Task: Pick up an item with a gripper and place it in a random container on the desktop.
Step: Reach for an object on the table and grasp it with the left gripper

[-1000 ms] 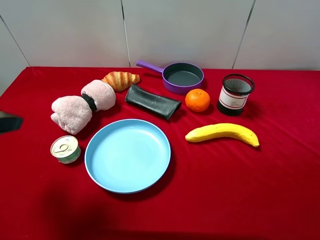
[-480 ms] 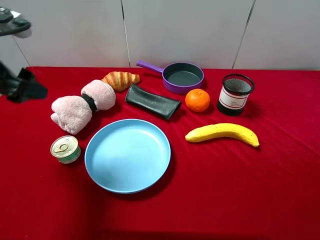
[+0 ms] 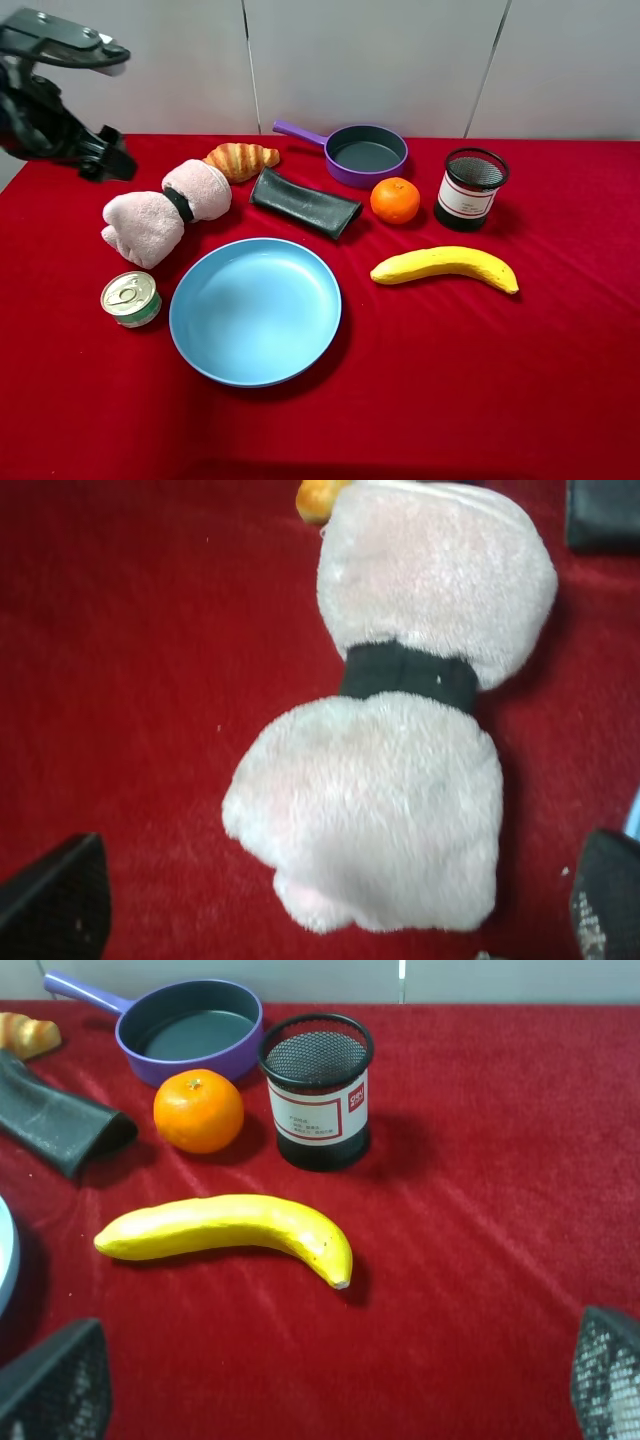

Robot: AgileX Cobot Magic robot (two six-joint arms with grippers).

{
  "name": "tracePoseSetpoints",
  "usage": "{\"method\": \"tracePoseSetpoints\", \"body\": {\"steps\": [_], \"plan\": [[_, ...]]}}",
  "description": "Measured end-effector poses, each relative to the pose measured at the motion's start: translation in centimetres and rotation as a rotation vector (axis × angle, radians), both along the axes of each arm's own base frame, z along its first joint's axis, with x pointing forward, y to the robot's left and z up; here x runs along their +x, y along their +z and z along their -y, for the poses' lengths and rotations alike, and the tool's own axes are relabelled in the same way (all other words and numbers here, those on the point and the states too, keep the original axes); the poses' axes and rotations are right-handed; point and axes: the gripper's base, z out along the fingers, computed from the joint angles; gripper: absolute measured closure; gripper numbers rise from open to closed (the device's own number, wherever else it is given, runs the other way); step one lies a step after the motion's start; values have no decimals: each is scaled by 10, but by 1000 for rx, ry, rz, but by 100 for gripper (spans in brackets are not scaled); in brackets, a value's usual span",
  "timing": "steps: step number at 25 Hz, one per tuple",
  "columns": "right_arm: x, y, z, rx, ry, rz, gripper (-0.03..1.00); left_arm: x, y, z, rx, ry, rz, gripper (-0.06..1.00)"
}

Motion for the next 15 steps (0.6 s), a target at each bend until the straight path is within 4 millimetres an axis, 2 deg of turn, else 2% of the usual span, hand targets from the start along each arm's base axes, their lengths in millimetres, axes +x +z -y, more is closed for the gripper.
{"method": "tracePoseSetpoints", "body": {"steps": [7,15], "plan": [[0,0,0,0,0,0,28,18,-28,14,2,-33,-9,4],[0,0,0,0,0,0,28,28,-60,20,13,-47,-71,4]]}}
